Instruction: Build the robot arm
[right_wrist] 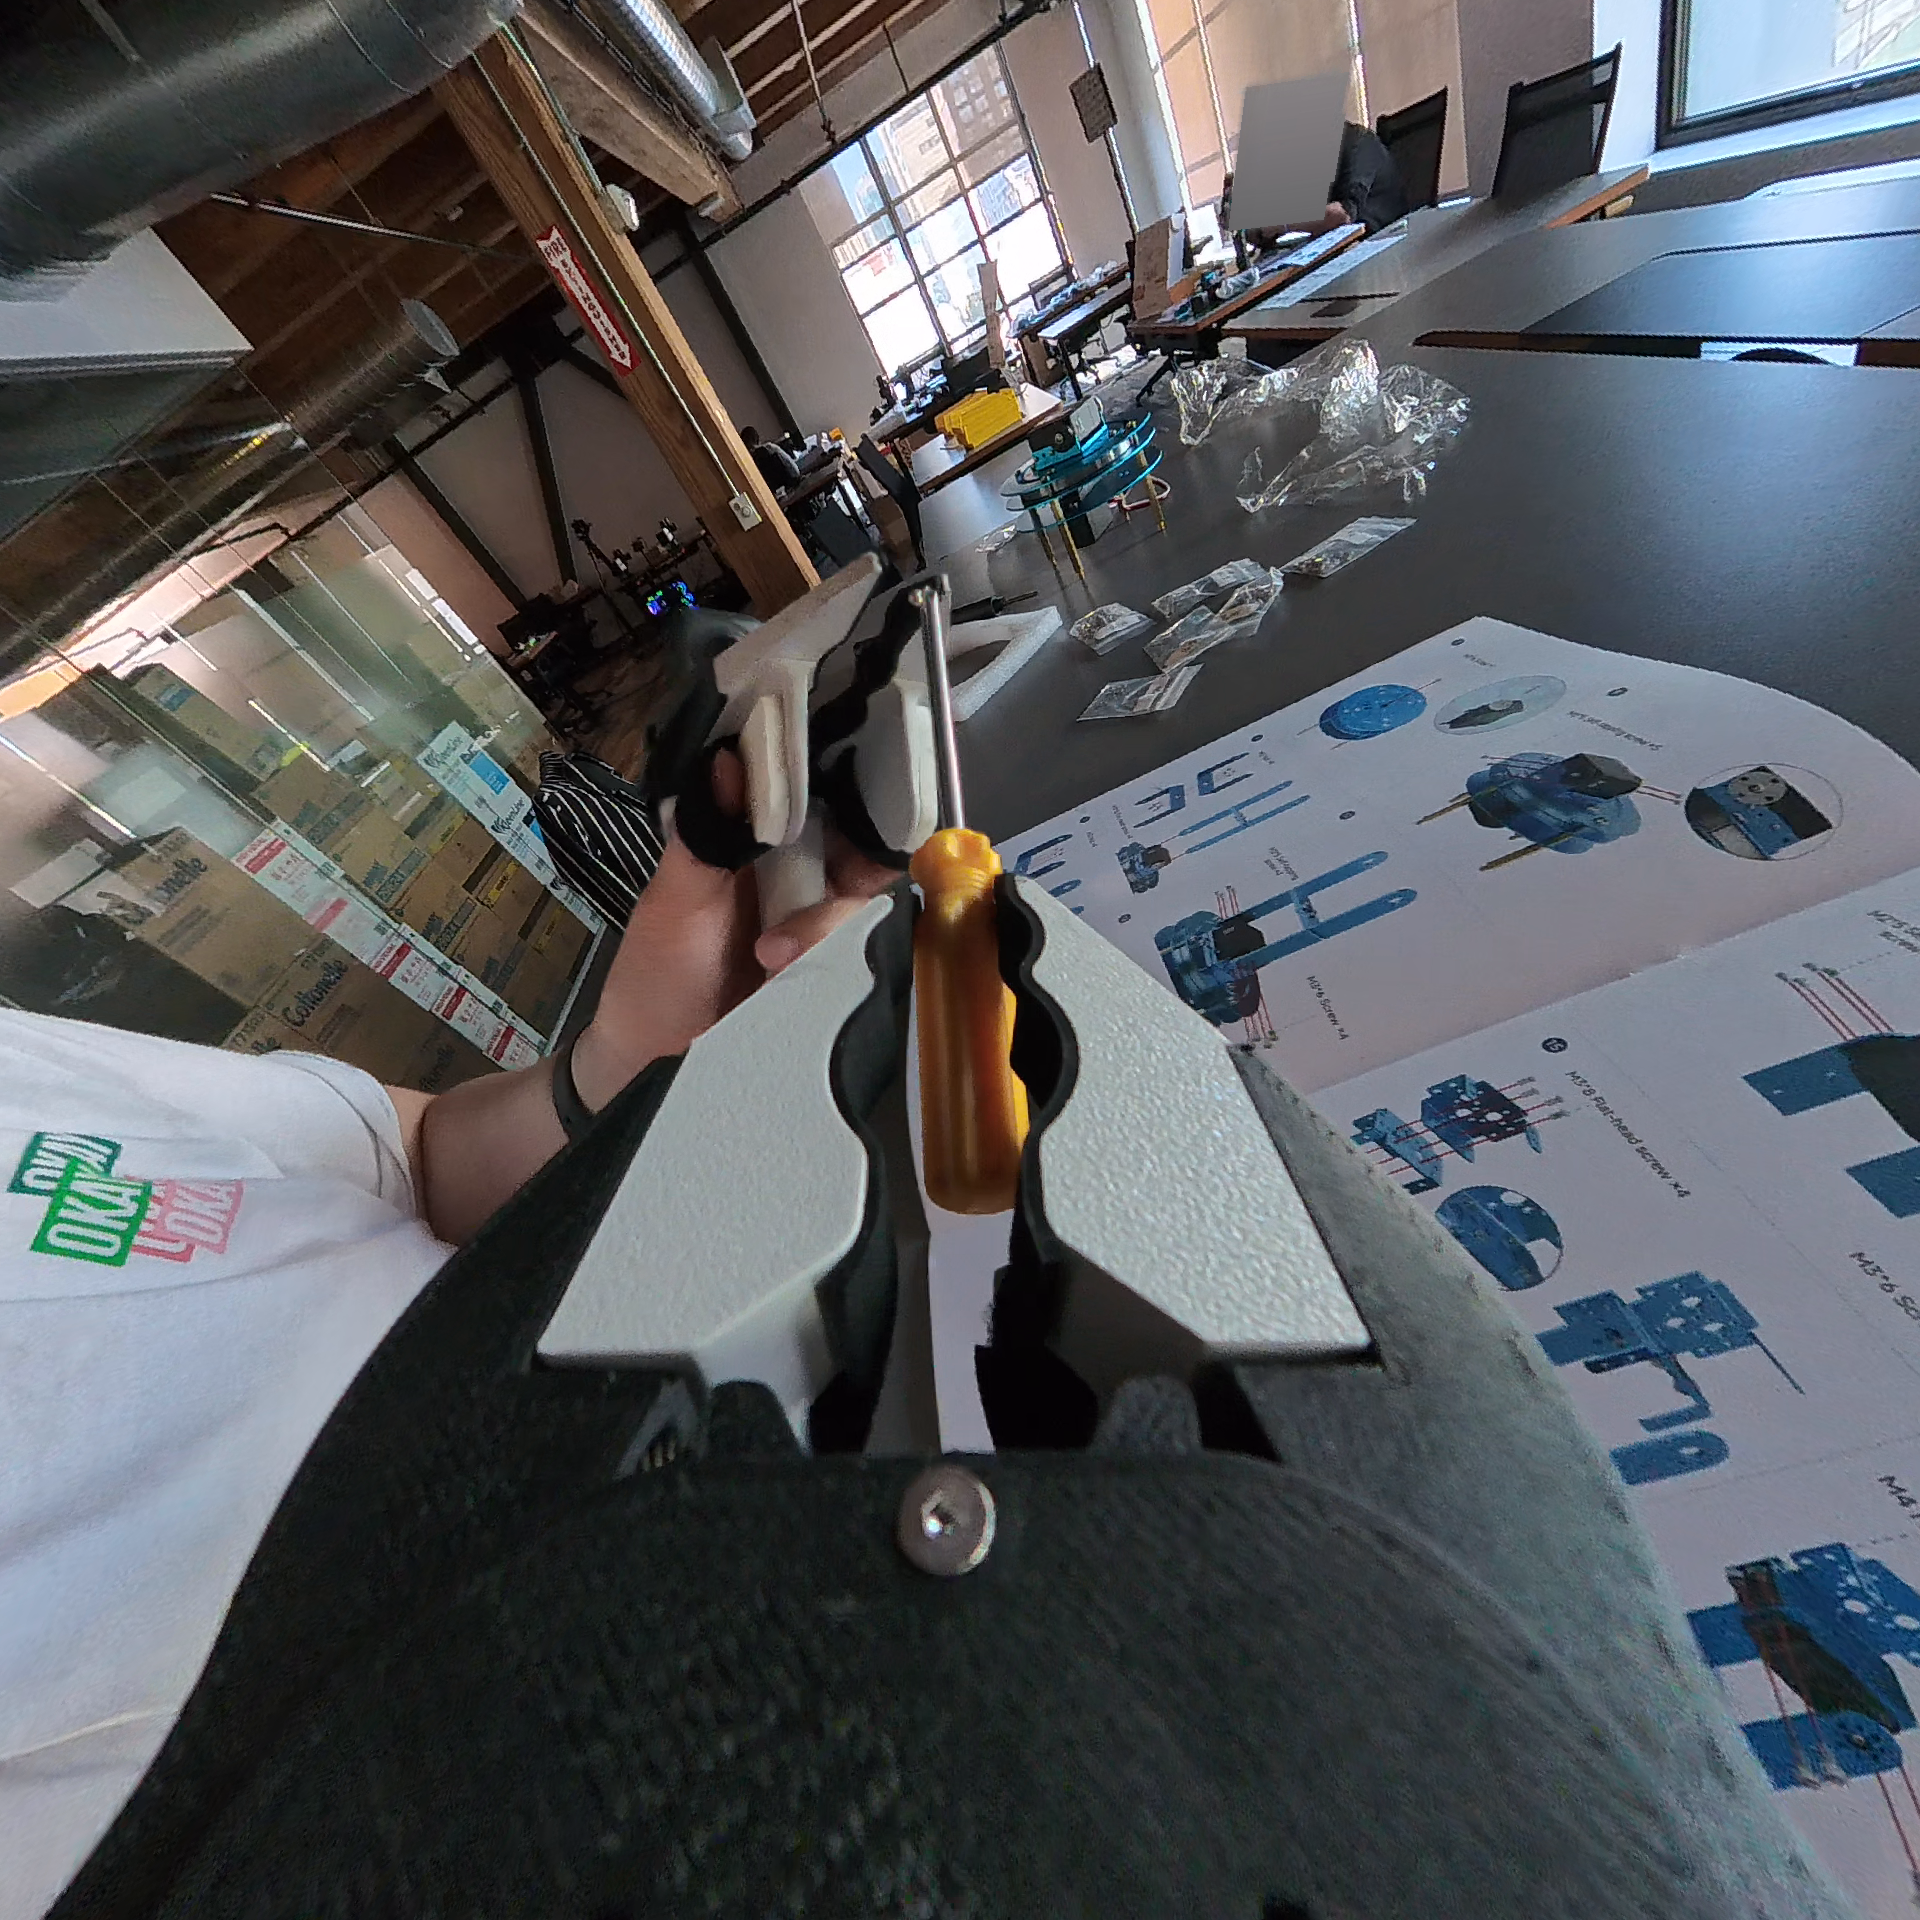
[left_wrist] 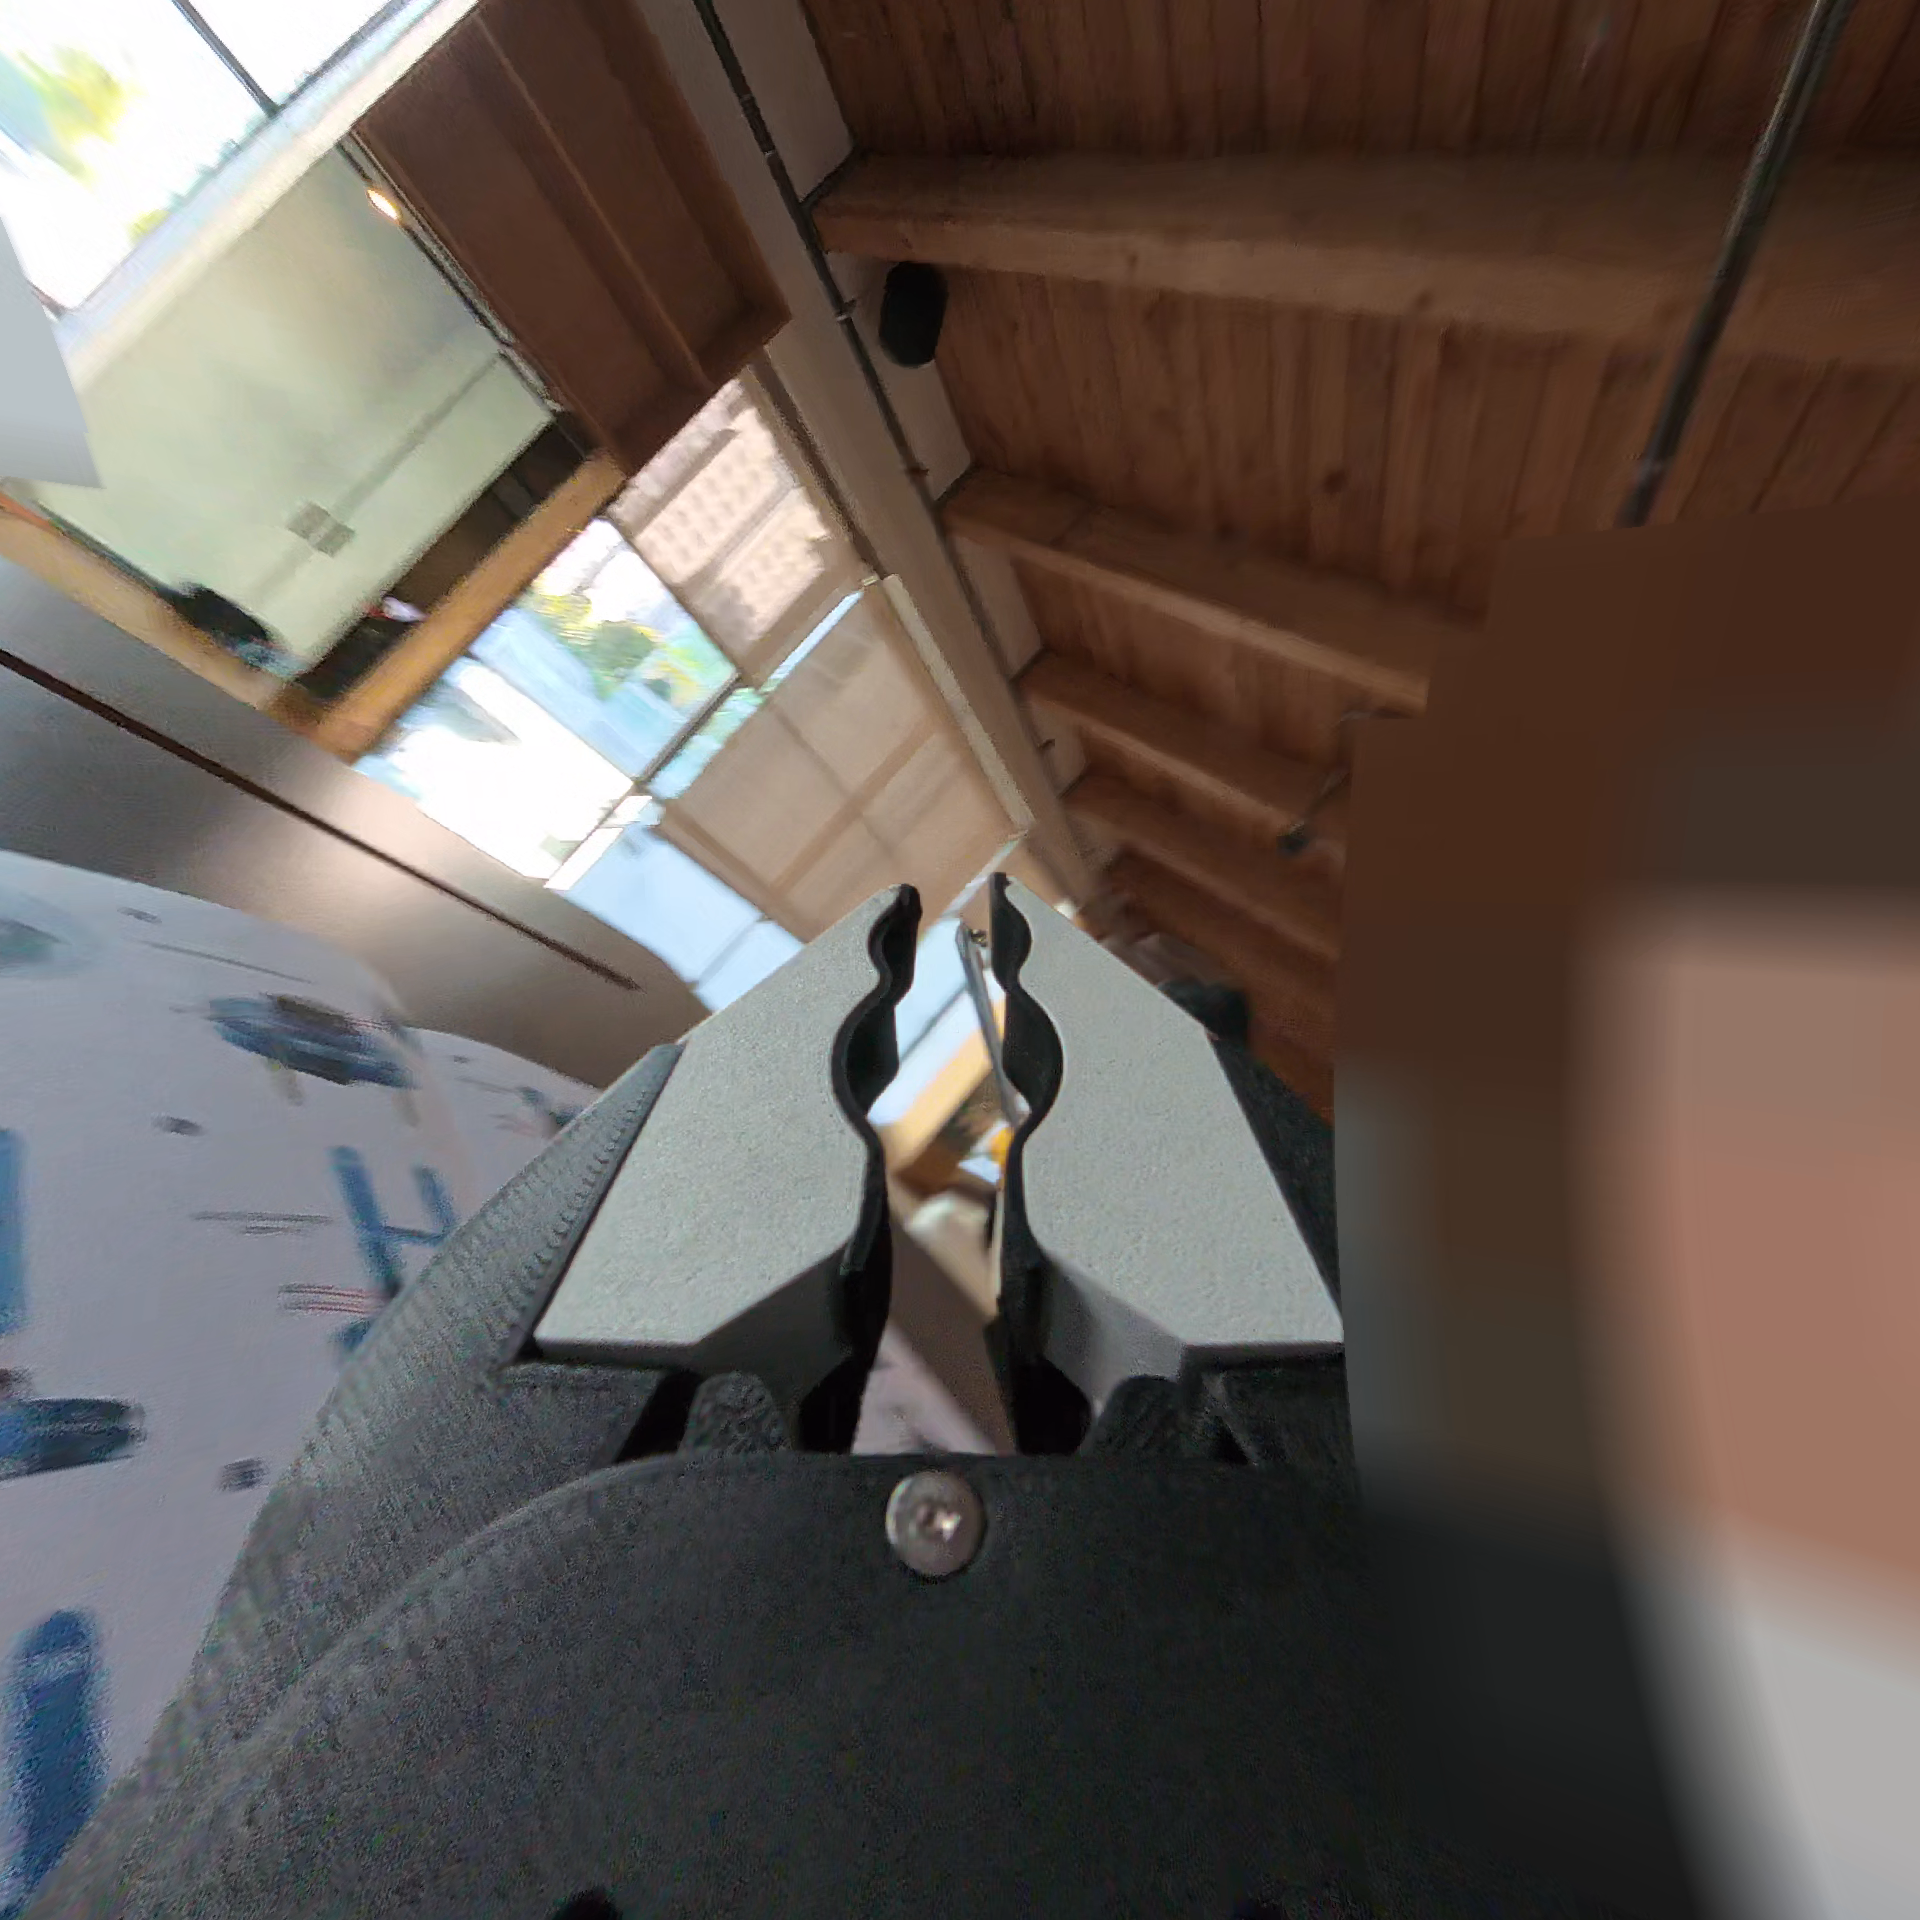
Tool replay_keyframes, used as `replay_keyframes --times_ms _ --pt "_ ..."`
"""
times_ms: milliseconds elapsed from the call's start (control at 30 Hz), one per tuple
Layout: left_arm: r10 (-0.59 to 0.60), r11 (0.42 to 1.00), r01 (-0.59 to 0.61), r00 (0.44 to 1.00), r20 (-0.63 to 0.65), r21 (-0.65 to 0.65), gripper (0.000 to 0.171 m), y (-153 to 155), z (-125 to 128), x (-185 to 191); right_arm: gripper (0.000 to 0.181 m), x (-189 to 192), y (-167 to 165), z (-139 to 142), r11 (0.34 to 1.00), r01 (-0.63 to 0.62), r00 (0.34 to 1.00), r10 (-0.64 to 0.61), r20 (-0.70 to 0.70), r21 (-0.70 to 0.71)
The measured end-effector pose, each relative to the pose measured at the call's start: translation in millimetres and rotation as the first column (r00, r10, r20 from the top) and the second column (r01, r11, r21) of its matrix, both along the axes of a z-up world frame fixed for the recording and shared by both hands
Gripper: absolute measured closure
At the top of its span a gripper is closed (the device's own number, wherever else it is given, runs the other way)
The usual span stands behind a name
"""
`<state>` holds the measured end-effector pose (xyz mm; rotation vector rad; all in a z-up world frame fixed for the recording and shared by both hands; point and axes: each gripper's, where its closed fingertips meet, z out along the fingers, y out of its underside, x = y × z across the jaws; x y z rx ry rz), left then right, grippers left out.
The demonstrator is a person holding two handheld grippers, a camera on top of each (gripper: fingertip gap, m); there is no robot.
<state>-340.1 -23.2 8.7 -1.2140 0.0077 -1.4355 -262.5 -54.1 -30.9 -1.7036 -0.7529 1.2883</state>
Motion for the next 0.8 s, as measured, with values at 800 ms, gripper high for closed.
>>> replay_keyframes --times_ms 800 --pt "0.444 0.859 0.363 -0.177 -0.879 0.361 0.159 14.1 -63.1 17.9 0.168 18.0 26.3 -40.6 0.990 -0.002 0.948 -0.044 0.314 0.144"
